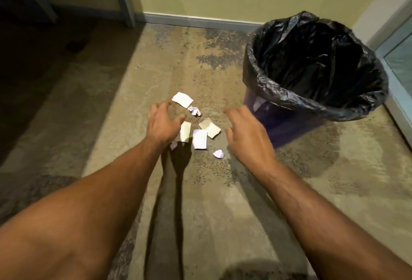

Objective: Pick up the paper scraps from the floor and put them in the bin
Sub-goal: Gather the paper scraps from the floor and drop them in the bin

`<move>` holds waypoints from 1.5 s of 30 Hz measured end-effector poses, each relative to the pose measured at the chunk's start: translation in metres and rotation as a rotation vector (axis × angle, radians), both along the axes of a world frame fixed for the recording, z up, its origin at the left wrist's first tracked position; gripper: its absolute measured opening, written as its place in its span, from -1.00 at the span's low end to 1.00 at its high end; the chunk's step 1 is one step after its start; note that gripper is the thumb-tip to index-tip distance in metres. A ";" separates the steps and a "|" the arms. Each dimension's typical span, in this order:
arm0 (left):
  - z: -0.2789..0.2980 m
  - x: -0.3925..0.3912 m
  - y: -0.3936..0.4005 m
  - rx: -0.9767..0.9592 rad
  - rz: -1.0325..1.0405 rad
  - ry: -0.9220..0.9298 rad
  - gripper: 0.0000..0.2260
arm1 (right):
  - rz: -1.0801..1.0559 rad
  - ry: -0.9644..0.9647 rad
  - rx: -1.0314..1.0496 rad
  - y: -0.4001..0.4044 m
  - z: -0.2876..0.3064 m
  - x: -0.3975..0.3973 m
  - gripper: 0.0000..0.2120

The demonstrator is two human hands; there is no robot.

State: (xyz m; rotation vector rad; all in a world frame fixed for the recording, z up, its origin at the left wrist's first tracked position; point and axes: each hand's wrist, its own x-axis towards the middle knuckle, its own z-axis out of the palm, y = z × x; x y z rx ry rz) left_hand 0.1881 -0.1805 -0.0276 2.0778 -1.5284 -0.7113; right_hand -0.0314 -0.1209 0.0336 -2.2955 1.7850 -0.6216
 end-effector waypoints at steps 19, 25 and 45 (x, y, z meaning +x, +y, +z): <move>-0.072 0.025 0.005 0.218 -0.418 -0.129 -0.17 | -0.266 0.042 0.691 -0.064 -0.131 0.063 0.22; -0.080 0.008 0.006 0.159 -0.542 -0.238 -0.27 | -0.197 0.121 0.605 -0.065 -0.133 0.070 -0.13; -0.086 -0.010 0.057 -0.156 -0.166 -0.042 -0.80 | -0.144 -0.245 0.361 -0.008 -0.140 0.077 -0.71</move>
